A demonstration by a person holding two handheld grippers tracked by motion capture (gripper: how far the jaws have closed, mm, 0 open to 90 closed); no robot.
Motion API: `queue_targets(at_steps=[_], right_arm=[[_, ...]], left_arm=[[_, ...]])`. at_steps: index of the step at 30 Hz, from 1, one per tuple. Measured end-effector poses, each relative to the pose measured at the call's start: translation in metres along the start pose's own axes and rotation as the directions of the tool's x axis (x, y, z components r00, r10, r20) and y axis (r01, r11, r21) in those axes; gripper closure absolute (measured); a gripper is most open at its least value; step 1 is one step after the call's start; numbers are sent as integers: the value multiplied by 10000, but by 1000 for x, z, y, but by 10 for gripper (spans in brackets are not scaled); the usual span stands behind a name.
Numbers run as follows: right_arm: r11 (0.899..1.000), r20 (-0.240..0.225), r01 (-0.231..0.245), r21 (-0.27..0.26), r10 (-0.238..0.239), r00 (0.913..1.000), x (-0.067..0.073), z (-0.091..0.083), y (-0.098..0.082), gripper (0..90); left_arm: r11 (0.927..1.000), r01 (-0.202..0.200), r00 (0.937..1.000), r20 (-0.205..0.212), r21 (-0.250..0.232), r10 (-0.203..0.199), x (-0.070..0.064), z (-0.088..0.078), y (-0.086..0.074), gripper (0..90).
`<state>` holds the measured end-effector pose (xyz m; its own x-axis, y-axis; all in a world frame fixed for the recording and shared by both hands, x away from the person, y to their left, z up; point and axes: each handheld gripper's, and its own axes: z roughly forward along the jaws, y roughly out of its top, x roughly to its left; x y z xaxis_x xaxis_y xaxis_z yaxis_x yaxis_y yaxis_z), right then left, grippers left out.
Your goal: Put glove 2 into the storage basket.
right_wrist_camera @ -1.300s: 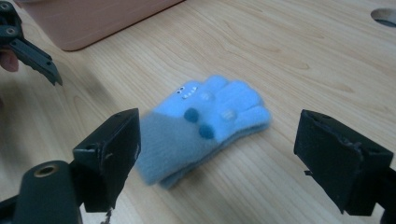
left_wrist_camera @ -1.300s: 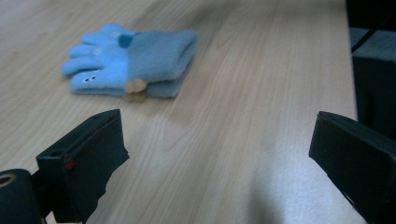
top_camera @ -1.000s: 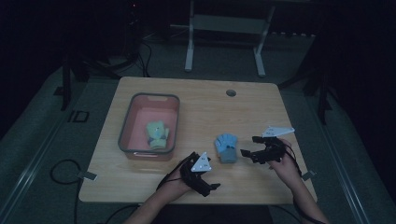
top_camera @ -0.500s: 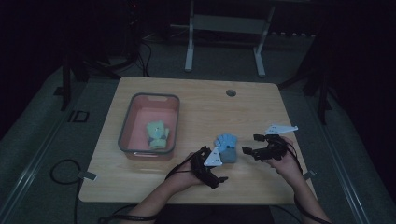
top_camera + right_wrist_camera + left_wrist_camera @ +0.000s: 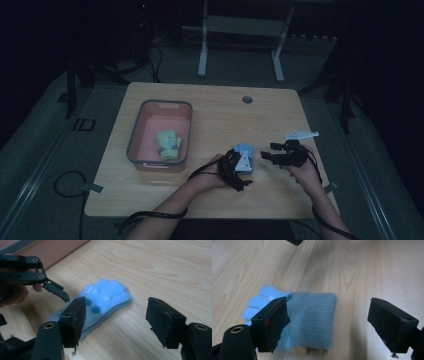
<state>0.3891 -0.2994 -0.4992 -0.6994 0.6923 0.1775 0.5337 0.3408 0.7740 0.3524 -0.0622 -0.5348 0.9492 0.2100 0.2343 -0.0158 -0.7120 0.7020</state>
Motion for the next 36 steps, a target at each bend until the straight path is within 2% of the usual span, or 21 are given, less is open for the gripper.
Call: queue_targets(at_steps=[5, 10, 14, 16, 20, 24, 28, 30, 34, 36], right_arm=[[9998, 125, -195, 27, 195, 9997, -3, 2, -2, 336], [9994, 268, -253, 239, 247, 9993, -5, 4, -1, 396], [9986, 350, -301, 444, 285, 9990, -7, 10, 1, 402], [9982, 371, -335, 505, 316, 9988, -7, 13, 2, 417], [9955, 237, -640, 701, 625, 9978, -7, 23, 4, 441], [9917, 151, -1004, 806, 995, 9949, -6, 34, 7, 465], [9843, 248, -1407, 1062, 1389, 9900, -5, 48, 8, 462], [9791, 367, -1613, 1239, 1579, 9868, -4, 56, 6, 427], [9727, 439, -1721, 1555, 1672, 9849, -2, 70, 1, 406], [9728, 367, -1721, 1550, 1684, 9850, 1, 74, 0, 446]], left_arm=[[9981, -372, 9992, 153, 499, 364, 4, 12, -1, 228], [9947, -663, 9976, 269, 783, 644, 7, 18, 0, 338], [9948, -614, 9979, 275, 818, 594, 11, 20, 0, 422], [9941, -596, 9980, 282, 907, 572, 13, 20, 1, 492], [9936, -561, 9980, 333, 983, 531, 15, 21, 2, 599], [9956, -328, 9989, 350, 882, 298, 18, 20, 0, 694], [9963, -426, 9988, 287, 752, 405, 16, 20, -3, 726], [9964, -416, 9987, 336, 742, 392, 16, 19, -3, 731], [9977, -260, 9984, 523, 626, 227, 19, 19, -6, 736], [9981, -204, 9980, 616, 577, 169, 21, 19, -6, 739]])
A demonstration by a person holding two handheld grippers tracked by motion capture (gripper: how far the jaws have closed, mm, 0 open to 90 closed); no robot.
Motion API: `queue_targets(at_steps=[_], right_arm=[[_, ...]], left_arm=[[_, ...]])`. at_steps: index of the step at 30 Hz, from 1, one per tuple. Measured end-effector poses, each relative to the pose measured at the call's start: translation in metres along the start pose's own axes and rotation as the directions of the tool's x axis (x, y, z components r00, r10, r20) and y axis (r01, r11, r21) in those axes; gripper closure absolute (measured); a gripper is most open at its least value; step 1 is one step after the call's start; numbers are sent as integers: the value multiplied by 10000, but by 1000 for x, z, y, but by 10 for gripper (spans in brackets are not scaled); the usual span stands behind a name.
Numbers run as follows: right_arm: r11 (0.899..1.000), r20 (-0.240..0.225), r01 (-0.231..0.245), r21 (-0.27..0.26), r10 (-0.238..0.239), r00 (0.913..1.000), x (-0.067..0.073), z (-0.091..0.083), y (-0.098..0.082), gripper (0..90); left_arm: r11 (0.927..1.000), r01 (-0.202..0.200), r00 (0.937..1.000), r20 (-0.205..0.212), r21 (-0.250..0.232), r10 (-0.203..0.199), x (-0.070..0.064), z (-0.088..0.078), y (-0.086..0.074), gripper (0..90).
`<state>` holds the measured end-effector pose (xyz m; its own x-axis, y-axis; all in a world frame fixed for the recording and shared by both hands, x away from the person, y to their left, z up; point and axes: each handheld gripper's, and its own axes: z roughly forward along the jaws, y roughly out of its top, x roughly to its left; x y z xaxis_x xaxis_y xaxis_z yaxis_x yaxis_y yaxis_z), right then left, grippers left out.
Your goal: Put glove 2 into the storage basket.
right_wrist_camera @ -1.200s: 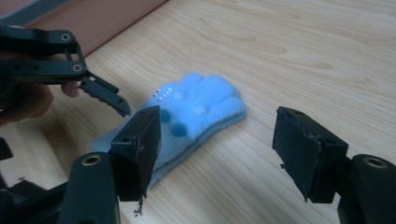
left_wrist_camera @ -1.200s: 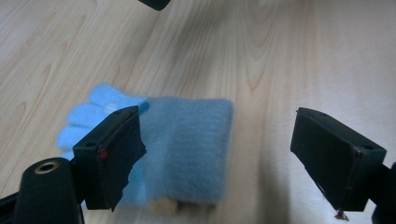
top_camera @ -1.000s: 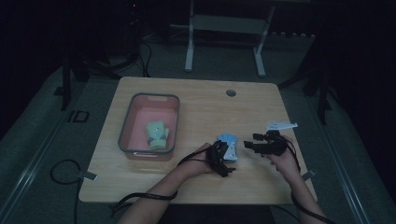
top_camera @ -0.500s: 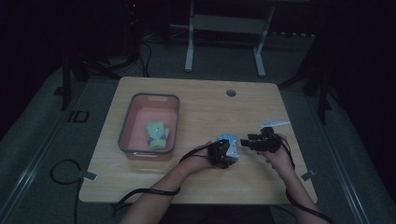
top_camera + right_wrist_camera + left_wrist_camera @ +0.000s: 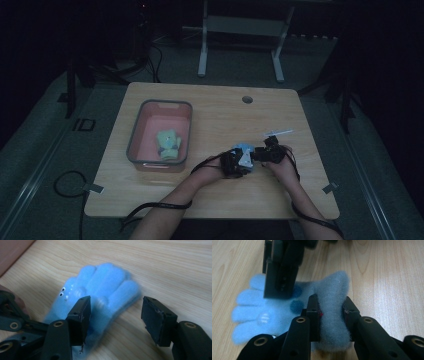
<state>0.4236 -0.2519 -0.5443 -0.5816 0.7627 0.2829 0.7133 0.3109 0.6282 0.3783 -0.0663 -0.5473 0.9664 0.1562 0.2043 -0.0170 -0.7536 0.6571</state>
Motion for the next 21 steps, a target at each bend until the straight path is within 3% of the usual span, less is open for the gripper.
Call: queue_targets(at_steps=[5, 9, 12, 17, 21], right_arm=[[9988, -455, 453, 169, -445, 9980, 11, 7, 2, 530], [9980, -997, 523, 349, -486, 9938, 15, 14, 4, 687], [9970, -1022, 594, 496, -541, 9933, 20, 16, 6, 737], [9994, -1160, 305, 136, -287, 9928, 17, 10, 7, 758], [9997, -1302, 195, -143, -212, 9913, 18, 3, 12, 759]], left_arm=[[10000, 59, 9999, 111, 18, -60, 2, 0, -1, 745], [10000, 58, 10000, 9, 17, -58, 1, -1, -1, 746], [9998, 187, 9998, -38, 103, -186, 0, -2, 0, 747], [9991, 424, 9991, -12, 50, -424, 4, -11, 4, 750], [9995, 302, 9995, -102, 80, -301, 7, -22, 9, 751]])
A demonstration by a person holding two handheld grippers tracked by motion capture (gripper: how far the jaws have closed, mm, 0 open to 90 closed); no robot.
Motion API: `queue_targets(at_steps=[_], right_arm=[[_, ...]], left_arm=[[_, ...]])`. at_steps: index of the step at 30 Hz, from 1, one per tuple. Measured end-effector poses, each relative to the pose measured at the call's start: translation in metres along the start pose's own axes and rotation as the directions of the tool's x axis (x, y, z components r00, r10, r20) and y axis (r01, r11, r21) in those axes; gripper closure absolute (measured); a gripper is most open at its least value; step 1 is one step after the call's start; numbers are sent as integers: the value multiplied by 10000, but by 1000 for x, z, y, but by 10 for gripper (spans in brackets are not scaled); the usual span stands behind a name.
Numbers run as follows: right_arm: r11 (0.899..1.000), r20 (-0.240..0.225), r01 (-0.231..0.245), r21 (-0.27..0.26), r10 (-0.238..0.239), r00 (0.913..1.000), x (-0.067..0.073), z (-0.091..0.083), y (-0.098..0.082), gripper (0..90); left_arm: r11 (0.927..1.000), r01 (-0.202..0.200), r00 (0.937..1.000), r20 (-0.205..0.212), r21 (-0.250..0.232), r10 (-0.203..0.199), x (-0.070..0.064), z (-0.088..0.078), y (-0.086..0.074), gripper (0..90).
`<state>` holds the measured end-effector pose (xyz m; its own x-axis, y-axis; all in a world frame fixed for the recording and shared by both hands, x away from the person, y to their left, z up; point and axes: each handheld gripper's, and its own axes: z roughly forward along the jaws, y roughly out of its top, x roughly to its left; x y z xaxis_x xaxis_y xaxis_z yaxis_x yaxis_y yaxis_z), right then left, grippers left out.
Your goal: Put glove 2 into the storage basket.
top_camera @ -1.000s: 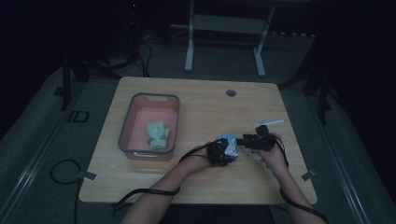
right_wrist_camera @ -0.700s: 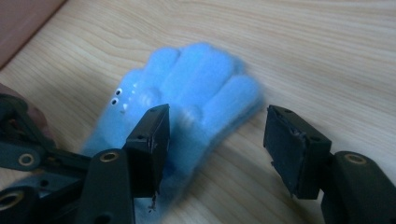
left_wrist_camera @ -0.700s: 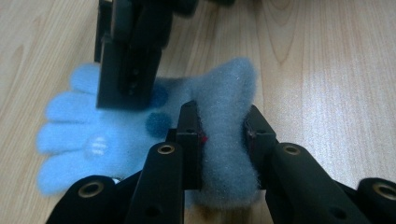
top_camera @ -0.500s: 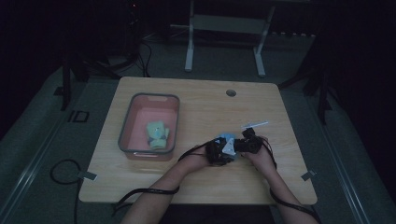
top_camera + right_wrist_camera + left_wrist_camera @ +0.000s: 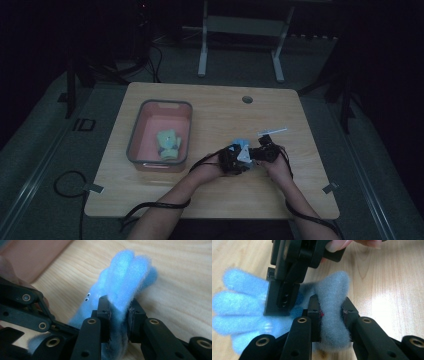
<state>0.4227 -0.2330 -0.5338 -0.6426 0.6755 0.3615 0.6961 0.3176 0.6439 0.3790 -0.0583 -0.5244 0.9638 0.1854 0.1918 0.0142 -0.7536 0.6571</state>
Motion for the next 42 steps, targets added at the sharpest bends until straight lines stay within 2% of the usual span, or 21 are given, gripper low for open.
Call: queue_targets(at_steps=[7, 11, 16, 22, 28, 35, 42], right_arm=[[9989, -248, 228, -414, -239, 9994, 13, -12, 19, 759], [9978, -364, 337, -575, -359, 9987, 22, -15, 31, 759], [9950, -414, 776, -626, -802, 9959, 37, -15, 45, 759], [9919, -583, 1044, -724, -1087, 9924, 54, -12, 64, 761], [9882, -688, 1288, -829, -1346, 9885, 67, -8, 78, 763], [9819, -935, 1631, -958, -1720, 9807, 88, 2, 102, 765], [9780, -1145, 1851, -962, -1956, 9740, 106, 15, 118, 764]], left_arm=[[9995, -299, 9988, -383, 136, 304, 5, -29, 10, 751], [9993, -322, 9980, -545, 175, 331, 8, -45, 12, 752], [9996, -227, 9976, -654, 161, 237, 12, -66, 11, 751], [9993, -162, 9955, -923, 327, 191, 18, -88, 8, 751], [9990, -76, 9929, -1185, 447, 128, 21, -103, 3, 751], [9978, 10, 9865, -1635, 656, 97, 29, -129, -7, 751], [9979, 197, 9827, -1849, 615, -80, 33, -149, -21, 752]])
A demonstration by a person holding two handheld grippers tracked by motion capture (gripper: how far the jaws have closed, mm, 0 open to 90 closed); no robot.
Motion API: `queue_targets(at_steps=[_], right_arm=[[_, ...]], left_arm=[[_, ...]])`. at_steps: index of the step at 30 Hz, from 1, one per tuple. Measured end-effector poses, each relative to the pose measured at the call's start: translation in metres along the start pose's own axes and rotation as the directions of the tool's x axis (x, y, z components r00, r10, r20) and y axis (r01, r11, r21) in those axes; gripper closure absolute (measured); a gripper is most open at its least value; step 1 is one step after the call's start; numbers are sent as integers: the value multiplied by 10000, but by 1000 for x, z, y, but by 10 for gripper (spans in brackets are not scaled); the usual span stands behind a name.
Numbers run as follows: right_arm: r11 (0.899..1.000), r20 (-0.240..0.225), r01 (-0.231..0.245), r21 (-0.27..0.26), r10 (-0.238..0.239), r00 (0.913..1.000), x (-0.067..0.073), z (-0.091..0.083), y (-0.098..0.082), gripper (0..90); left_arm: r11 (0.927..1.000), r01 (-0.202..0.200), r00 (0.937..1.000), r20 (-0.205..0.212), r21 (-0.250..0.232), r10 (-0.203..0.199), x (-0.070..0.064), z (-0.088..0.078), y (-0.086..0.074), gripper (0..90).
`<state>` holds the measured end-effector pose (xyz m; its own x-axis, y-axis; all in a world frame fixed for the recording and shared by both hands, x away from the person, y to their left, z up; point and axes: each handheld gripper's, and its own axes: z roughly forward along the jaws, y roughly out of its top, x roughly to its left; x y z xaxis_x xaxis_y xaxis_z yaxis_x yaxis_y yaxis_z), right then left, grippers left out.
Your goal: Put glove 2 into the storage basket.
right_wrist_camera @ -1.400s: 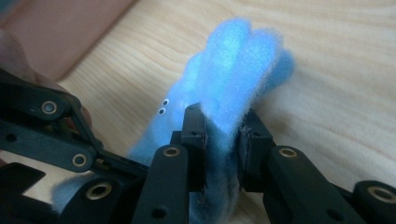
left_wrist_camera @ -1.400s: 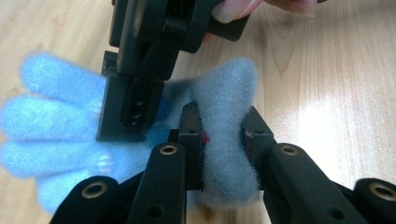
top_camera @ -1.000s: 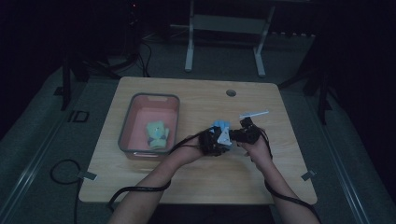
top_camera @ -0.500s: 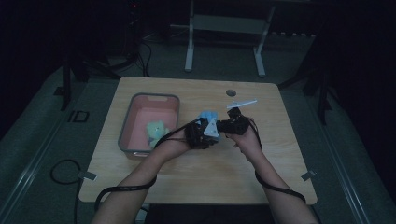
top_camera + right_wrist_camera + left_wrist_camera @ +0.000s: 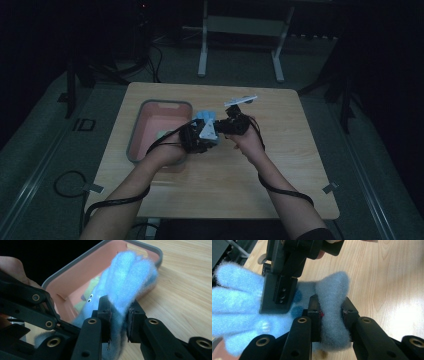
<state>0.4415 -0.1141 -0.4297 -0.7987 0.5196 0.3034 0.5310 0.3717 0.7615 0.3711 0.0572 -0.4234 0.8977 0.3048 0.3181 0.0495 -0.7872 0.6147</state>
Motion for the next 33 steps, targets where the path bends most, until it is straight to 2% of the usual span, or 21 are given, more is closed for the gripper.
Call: queue_targets(at_steps=[9, 14, 26, 30, 33], right_arm=[[9993, -205, 311, 199, -307, 9993, 14, 22, 17, 764], [9984, -293, 474, 306, -465, 9985, 21, 38, 24, 765], [9964, -848, 568, 629, -514, 9951, 40, 87, 37, 765], [9950, -927, 647, 763, -575, 9940, 45, 99, 37, 764], [9943, -940, 560, 911, -474, 9944, 43, 108, 35, 764]], left_arm=[[9995, 267, 9994, -223, 144, -264, 7, -15, -21, 752], [9986, 319, 9989, -343, 427, -304, 13, -21, -33, 752], [9913, 1050, 9931, -601, 793, -1004, 20, -38, -76, 752], [9880, 1221, 9914, -587, 943, -1169, 19, -37, -87, 751], [9847, 1467, 9885, -511, 936, -1424, 21, -32, -97, 751]])
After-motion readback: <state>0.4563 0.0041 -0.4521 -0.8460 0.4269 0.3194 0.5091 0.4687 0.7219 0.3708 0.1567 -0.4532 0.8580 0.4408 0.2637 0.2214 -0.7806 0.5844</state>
